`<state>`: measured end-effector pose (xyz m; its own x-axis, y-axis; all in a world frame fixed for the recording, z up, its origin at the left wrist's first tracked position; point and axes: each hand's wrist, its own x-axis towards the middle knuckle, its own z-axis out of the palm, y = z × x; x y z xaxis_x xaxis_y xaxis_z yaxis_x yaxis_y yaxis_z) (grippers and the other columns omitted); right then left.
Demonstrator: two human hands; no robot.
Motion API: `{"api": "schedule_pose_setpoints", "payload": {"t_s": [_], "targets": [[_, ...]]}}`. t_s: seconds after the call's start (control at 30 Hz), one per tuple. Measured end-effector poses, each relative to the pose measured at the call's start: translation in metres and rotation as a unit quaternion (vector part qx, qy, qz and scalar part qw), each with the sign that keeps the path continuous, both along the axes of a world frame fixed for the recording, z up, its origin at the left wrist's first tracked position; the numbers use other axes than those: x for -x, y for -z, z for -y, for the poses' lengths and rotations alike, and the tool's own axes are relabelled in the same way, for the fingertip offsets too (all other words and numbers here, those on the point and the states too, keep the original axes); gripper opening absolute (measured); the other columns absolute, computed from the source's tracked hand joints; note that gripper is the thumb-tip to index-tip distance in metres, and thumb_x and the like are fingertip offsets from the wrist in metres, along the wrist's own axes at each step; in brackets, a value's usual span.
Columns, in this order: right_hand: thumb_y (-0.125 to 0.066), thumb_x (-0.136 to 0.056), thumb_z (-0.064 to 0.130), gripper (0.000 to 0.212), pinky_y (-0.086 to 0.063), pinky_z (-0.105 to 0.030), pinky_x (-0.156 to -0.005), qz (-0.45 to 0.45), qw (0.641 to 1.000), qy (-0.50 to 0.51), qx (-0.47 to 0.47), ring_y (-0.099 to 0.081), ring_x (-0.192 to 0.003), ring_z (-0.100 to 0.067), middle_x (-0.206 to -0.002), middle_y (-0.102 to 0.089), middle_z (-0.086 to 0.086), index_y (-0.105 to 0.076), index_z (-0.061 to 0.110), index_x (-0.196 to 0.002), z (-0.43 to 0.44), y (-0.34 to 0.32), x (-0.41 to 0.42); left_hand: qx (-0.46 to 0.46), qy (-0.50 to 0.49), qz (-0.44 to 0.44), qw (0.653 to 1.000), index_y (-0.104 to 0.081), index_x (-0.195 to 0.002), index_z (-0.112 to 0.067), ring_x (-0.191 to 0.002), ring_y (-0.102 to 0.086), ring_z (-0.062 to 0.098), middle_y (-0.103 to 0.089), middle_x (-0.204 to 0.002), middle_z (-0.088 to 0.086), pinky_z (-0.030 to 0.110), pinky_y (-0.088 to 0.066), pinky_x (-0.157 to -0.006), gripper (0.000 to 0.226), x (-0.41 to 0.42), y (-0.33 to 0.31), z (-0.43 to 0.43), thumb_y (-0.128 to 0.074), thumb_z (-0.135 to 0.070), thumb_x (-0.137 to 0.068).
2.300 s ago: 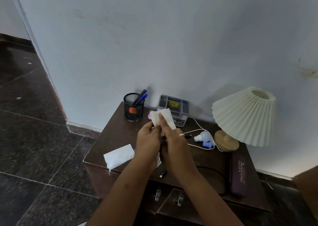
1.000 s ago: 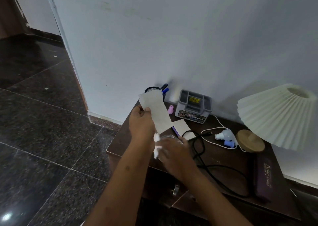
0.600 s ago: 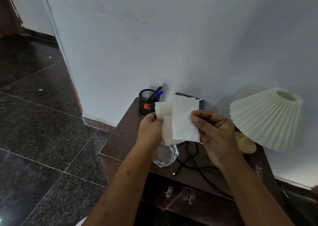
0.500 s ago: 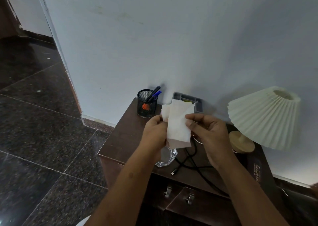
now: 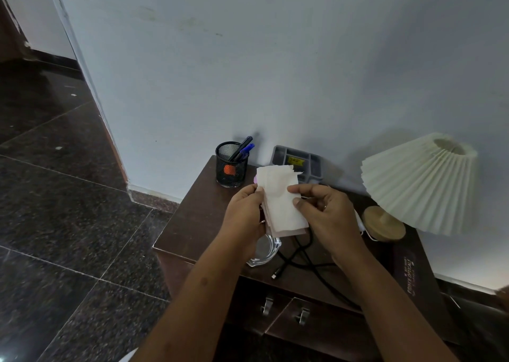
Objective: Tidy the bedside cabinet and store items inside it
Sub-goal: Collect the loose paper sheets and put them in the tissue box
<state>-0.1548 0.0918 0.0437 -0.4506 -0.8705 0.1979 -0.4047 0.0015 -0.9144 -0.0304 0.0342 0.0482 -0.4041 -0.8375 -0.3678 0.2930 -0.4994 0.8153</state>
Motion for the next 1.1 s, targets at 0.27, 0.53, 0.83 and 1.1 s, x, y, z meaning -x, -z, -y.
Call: {"api": "schedule_pose_setpoints", "payload": {"t_s": [0.27,0.53,0.83,1.1], "targets": [[-0.065,-0.086,0.01,0.029,-0.053,-0.015,-0.072,-0.006,1.0,-0.014,0.013,-0.058,-0.084,0.011,-0.1,-0.062,0.015,-0.064,0.038,-0.092,-0.002,0.001,-0.003,0.014,0.036,-0.02,0.999,-0.063,-0.104,-0.013,-0.097,-0.066,0.027,-0.069,-0.107,0.013,0.041,-0.058,-0.077,0.026,-0.002,0.001,-0.002,-0.049,-0.034,-0.095],[-0.055,-0.094,0.025,0.042,-0.053,-0.035,-0.085,0.184,0.983,-0.001,-0.022,-0.055,-0.115,-0.017,-0.137,-0.045,0.003,-0.045,0.045,-0.129,0.003,0.002,-0.001,0.033,0.027,-0.006,0.999,-0.054,-0.108,-0.01,-0.081,-0.062,0.015,-0.064,-0.092,0.002,0.033,-0.054,-0.075,0.019,0.002,0.002,-0.002,-0.047,0.002,-0.094],[-0.042,-0.098,0.038,0.048,-0.049,-0.041,-0.098,0.212,0.968,-0.065,-0.116,-0.059,-0.11,-0.013,-0.128,-0.056,0.004,-0.031,0.035,-0.144,0.003,0.009,-0.024,0.045,0.05,0.025,0.997,-0.051,-0.125,-0.013,-0.105,-0.063,0.029,-0.064,-0.118,0.013,0.043,-0.054,-0.086,0.031,0.011,0.009,-0.011,-0.05,-0.007,-0.095],[-0.052,-0.095,0.024,0.058,-0.053,-0.037,-0.091,0.224,0.964,-0.067,-0.126,-0.063,-0.106,-0.016,-0.124,-0.058,0.003,-0.027,0.034,-0.146,0.005,0.016,-0.014,0.059,0.042,0.063,0.995,-0.05,-0.107,-0.026,-0.107,-0.06,0.028,-0.06,-0.117,0.008,0.047,-0.051,-0.092,0.019,0.009,0.012,-0.006,-0.043,-0.011,-0.099]]}}
